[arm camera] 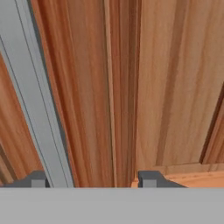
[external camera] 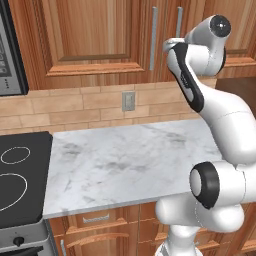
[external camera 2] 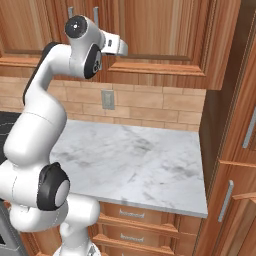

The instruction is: Move the oil and vinegar bottle and shaker from the cabinet to the dining counter.

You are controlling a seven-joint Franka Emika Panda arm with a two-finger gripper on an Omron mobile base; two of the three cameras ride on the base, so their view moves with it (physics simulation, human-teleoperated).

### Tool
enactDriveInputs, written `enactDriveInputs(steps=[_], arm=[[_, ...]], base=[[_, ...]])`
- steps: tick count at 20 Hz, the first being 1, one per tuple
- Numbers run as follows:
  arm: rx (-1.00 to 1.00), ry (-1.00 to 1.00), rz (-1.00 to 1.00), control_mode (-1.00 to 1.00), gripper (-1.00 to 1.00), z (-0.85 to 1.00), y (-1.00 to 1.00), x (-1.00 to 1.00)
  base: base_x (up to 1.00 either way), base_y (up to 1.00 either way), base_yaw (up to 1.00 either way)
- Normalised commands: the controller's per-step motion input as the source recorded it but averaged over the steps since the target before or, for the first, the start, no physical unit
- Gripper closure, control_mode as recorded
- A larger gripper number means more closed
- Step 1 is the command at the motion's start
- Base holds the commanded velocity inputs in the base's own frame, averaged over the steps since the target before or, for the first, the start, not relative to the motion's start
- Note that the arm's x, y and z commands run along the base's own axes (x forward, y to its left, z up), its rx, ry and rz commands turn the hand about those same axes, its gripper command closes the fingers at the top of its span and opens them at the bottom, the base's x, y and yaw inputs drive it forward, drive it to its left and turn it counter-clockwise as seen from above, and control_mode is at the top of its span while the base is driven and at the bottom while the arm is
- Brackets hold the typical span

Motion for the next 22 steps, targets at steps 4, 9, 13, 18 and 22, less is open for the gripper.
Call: enactDriveInputs(steps=[4, 9, 13, 18, 22], arm=[[0.01, 0.00, 0.00, -1.00, 1.00, -0.05, -0.31, -0.04], [0.01, 0.01, 0.00, -1.00, 1.00, 0.00, -0.23, -0.35], [0.02, 0.00, 0.00, -1.00, 1.00, 0.02, -0.25, -0.64], [0.05, 0.00, 0.00, -1.00, 1.00, 0.04, -0.32, -0.76], [0.09, 0.00, 0.00, -1.00, 1.00, 0.02, -0.39, -0.79]], base=[[0.00, 0.00, 0.00], [0.00, 0.00, 0.00], [0.00, 0.00, 0.00], [0.00, 0.00, 0.00], [0.00, 0.00, 0.00]])
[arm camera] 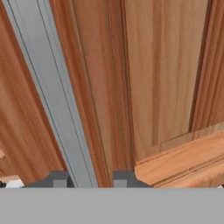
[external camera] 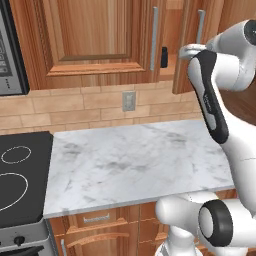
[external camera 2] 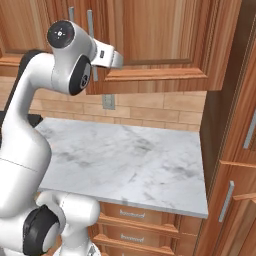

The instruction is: Move the oil and vinegar bottle and shaker from the cabinet to the dining counter.

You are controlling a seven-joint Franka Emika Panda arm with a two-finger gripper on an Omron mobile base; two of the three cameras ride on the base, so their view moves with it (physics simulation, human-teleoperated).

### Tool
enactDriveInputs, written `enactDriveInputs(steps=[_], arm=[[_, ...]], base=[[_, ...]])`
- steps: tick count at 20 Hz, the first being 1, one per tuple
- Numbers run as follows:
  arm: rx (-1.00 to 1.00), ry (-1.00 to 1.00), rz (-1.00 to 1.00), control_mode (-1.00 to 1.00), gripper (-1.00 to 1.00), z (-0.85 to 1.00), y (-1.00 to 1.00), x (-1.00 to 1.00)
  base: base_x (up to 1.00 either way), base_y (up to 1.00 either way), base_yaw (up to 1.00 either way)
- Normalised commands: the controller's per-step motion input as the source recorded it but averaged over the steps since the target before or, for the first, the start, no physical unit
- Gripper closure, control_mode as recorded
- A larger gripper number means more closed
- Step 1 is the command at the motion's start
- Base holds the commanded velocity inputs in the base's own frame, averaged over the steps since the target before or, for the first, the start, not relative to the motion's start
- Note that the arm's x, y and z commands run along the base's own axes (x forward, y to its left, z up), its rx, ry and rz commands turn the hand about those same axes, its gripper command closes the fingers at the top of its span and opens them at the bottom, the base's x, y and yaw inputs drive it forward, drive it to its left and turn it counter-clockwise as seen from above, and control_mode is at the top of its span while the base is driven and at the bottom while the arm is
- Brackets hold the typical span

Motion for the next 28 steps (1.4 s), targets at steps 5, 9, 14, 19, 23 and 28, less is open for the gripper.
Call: enactDriveInputs(steps=[5, 9, 14, 19, 23, 28], arm=[[0.12, 0.00, 0.00, -1.00, 1.00, 0.00, -0.43, -0.77], [0.13, 0.00, 0.00, -1.00, 1.00, 0.00, -0.41, -0.73], [0.12, 0.01, 0.00, -1.00, 1.00, 0.00, -0.39, -0.70], [0.09, 0.05, 0.00, -1.00, 1.00, 0.00, -0.32, -0.62], [0.09, 0.05, 0.00, -1.00, 1.00, 0.00, -0.31, -0.63], [0.09, 0.03, 0.00, -1.00, 1.00, 0.00, -0.32, -0.67]], base=[[0.00, 0.00, 0.00], [0.00, 0.00, 0.00], [0.00, 0.00, 0.00], [0.00, 0.00, 0.00], [0.00, 0.00, 0.00], [0.00, 0.00, 0.00]])
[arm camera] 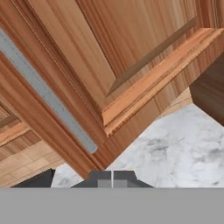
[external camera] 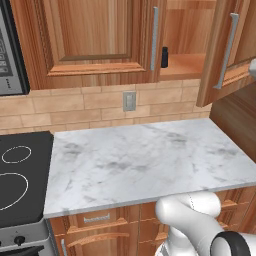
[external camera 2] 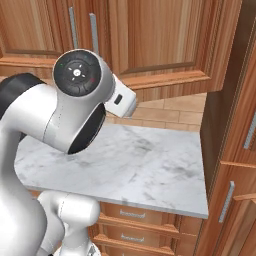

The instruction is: Move the oil and vinegar bottle and shaker from the cabinet to the dining counter.

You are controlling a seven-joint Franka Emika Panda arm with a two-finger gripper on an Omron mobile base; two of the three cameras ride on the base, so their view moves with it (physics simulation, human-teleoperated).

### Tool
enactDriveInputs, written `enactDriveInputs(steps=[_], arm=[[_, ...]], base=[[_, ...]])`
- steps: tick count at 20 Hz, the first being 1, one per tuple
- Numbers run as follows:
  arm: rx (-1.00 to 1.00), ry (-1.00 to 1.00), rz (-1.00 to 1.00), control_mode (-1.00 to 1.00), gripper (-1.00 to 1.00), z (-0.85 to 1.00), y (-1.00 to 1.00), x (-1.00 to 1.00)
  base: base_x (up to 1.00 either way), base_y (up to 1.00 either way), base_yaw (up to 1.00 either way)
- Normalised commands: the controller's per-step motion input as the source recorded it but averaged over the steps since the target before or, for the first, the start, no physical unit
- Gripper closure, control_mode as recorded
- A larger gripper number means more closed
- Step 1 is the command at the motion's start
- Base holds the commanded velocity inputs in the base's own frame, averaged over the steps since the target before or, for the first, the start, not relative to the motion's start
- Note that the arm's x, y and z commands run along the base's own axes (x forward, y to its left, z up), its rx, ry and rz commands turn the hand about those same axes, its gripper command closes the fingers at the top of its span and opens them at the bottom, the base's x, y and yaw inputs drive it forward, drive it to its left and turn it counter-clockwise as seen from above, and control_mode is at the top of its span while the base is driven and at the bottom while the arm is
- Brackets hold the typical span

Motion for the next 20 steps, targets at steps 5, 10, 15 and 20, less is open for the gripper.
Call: enactDriveInputs(steps=[5, 10, 15, 20], arm=[[0.05, 0.08, 0.00, -1.00, 1.00, 0.00, -0.19, -0.49], [0.00, 0.04, 0.00, -1.00, 1.00, -0.01, 0.26, 0.12], [0.04, 0.03, 0.00, -1.00, 1.00, 0.00, 0.44, 0.27], [0.09, 0.00, 0.00, -1.00, 1.00, -0.02, 0.47, 0.25]], base=[[0.00, 0.00, 0.00], [0.00, 0.00, 0.00], [0.00, 0.00, 0.00], [0.00, 0.00, 0.00]])
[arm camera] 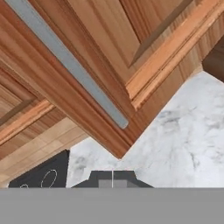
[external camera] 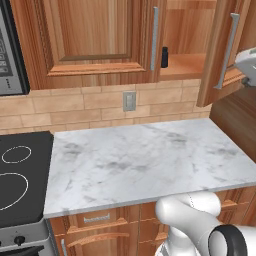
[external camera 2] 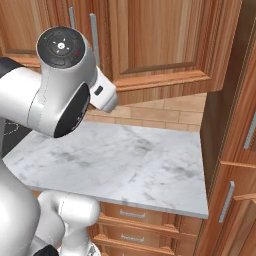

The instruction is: Move the oil and vinegar bottle and shaker from the cabinet to the dining counter.

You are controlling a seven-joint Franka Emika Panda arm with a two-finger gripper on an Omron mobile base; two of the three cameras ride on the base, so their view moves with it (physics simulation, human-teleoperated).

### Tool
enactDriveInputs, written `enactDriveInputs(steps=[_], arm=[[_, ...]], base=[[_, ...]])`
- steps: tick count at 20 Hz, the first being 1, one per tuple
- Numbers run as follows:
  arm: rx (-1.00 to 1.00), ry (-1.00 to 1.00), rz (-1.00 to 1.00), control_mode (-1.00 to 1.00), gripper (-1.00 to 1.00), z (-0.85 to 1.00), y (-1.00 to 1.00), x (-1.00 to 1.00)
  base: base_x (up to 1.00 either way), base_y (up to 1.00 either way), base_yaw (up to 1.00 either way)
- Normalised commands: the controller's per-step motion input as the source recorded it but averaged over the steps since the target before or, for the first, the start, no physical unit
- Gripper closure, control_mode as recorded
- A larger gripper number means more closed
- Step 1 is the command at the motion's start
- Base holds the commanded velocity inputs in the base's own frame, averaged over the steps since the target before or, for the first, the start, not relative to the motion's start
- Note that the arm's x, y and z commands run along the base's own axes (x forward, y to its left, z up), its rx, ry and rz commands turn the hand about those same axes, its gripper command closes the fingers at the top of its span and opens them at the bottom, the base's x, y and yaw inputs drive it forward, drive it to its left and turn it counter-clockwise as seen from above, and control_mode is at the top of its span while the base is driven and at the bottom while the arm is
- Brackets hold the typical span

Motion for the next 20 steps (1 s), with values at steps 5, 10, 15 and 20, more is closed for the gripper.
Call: enactDriveInputs(steps=[5, 10, 15, 20], arm=[[0.18, 0.00, 0.00, -1.00, 1.00, -0.06, 0.54, 0.38], [0.15, 0.00, 0.00, -1.00, 1.00, -0.02, 0.55, 0.42], [0.10, 0.00, 0.00, -1.00, 1.00, -0.03, 0.48, 0.43], [0.13, 0.00, 0.00, -1.00, 1.00, -0.02, 0.31, 0.30]], base=[[0.00, 0.00, 0.00], [0.00, 0.00, 0.00], [0.00, 0.00, 0.00], [0.00, 0.00, 0.00]])
